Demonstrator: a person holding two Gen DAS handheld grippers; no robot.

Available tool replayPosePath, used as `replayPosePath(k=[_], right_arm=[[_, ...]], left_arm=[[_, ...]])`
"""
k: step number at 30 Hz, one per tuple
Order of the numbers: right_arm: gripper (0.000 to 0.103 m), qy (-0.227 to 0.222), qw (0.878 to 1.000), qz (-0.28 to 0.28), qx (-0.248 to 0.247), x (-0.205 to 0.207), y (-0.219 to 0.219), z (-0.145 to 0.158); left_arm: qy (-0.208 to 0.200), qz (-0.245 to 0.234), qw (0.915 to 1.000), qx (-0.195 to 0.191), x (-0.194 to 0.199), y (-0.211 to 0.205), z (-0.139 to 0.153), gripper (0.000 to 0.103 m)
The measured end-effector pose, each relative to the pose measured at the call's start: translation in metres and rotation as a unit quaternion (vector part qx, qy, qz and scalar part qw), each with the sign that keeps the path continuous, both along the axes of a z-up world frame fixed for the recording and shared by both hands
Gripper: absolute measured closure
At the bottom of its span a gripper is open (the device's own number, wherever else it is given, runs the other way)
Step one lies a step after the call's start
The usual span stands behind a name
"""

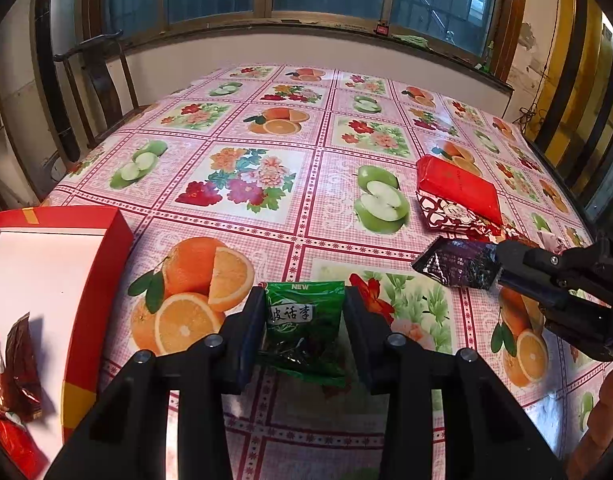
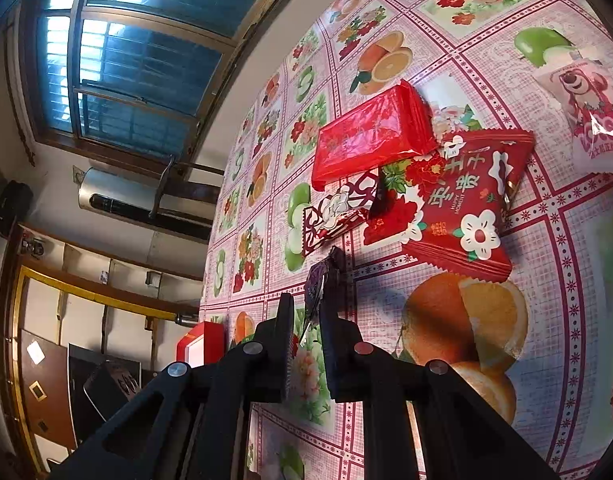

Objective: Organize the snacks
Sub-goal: 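Grasp the green snack bag with the left tool while the right tool grasps the dark purple bag, then lift both bags and carry them toward the white box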

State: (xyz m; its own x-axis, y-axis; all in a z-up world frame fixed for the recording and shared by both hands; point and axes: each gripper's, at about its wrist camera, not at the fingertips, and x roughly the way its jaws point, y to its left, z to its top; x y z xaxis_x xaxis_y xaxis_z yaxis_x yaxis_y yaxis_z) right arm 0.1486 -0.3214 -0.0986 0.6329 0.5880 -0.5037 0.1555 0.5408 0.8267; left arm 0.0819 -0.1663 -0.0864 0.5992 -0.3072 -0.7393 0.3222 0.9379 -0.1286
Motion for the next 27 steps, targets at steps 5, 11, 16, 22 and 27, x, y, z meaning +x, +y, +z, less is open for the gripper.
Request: replayPosePath(k=[5, 11, 16, 22, 27], right_arm=[[0.088, -0.021, 1.0, 0.005, 0.0, 0.001, 0.003, 0.008], [0.089, -0.039, 0.999, 0.007, -0.014, -0.001, 0.009, 0.017], [0.087, 0.0, 0.999, -0.005, -0.044, 0.004, 0.007, 0.005], [0.029, -0.036, 0.988, -0.021, -0.149, 0.01, 0.014, 0.024], [0.015, -0.059, 0.976, 0.029, -0.21, 0.021, 0.039, 0.024]], left_arm=[[-0.024, 0.009, 0.9997, 0.004, -0.019, 0.019, 0.013, 0.064], [-0.039, 0.022, 0.999, 0.0, -0.035, 0.045, 0.027, 0.064], [-0.037, 0.025, 0.999, -0.003, -0.038, 0.048, 0.028, 0.064], [-0.033, 0.014, 0.9993, -0.007, -0.046, 0.046, 0.025, 0.064], [-0.03, 0.004, 0.9995, -0.009, -0.054, 0.044, 0.025, 0.064]])
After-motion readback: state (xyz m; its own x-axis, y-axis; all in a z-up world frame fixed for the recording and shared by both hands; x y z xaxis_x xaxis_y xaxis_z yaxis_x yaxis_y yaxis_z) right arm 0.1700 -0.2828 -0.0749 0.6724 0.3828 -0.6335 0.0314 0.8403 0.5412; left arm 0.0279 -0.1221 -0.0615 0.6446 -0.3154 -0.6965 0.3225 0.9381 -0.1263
